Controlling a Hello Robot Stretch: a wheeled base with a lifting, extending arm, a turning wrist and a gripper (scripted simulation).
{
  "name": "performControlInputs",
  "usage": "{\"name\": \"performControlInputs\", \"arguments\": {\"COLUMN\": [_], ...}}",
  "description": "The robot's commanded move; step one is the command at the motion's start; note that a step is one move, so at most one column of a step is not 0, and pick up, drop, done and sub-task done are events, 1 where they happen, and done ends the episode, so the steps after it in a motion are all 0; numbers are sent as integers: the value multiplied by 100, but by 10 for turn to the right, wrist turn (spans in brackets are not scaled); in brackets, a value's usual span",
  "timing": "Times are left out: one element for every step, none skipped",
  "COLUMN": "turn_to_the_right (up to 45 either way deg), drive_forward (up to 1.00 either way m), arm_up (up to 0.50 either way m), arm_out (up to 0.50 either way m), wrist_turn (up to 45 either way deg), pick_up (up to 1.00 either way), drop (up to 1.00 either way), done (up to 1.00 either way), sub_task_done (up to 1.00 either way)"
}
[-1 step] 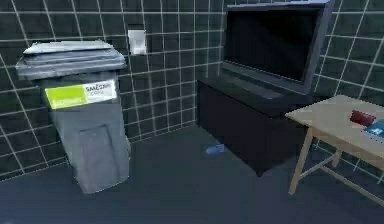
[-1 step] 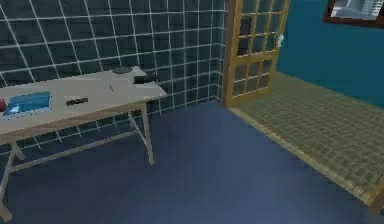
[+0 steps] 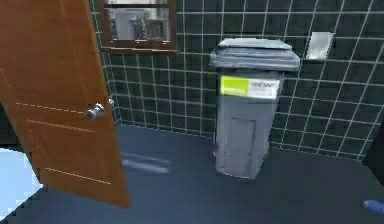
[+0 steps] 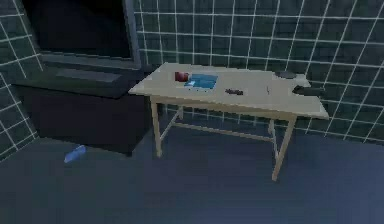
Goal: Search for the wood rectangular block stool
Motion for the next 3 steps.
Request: {"name": "performControlInputs", "arguments": {"turn_to_the_right": [-450, -150, 0], "drive_forward": [0, 0, 100], "arm_up": [0, 0, 0], "arm_out": [0, 0, 0], "wrist_turn": [0, 0, 0], "pick_up": [0, 0, 0], "drop": [0, 0, 0], "done": [0, 0, 0], "sub_task_done": [0, 0, 0]}}
